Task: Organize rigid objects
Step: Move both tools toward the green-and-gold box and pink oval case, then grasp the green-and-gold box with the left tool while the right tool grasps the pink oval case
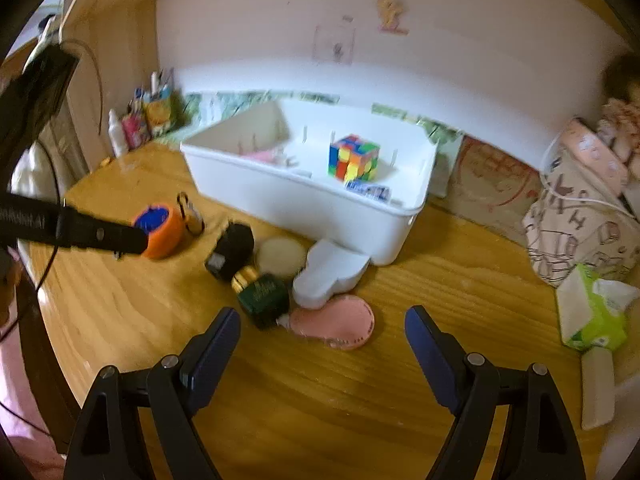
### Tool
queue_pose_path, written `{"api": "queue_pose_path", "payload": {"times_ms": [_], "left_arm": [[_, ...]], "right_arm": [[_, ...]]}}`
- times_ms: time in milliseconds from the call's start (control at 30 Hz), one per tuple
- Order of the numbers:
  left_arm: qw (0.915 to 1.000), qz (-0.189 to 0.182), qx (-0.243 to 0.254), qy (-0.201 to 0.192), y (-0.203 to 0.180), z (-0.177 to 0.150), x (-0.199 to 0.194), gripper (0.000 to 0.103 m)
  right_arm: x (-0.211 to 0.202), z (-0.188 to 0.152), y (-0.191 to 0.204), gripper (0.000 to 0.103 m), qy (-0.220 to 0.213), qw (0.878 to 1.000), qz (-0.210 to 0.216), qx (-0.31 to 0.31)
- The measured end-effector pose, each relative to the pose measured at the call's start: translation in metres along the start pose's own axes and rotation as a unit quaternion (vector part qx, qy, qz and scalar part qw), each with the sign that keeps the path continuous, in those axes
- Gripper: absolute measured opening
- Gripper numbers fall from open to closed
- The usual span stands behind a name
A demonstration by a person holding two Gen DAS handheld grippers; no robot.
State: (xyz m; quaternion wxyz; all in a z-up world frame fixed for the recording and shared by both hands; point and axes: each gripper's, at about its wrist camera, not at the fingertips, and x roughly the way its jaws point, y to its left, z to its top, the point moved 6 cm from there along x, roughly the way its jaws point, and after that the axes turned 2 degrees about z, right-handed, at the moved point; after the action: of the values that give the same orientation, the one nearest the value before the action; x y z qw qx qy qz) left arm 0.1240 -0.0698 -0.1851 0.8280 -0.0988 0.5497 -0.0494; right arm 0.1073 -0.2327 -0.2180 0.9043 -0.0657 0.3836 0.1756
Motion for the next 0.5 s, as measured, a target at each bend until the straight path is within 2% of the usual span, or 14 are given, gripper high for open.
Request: {"api": "queue_pose_path", "payload": {"times_ms": [300,500], "left_arm": [[0.9989,0.012,0.037,0.027,-0.034,0.002,0.026,0.081],[0.9973,0.014,0.054,0.048,-0.048,0.005,0.044,0.081]], "right_arm": [[0.037,-0.02,-0.01,0.085,0.047,0.997,0.049,-0.027],[0.055,-0.023,-0.016,0.085,0.055,0.996,0.064,-0.028]]}}
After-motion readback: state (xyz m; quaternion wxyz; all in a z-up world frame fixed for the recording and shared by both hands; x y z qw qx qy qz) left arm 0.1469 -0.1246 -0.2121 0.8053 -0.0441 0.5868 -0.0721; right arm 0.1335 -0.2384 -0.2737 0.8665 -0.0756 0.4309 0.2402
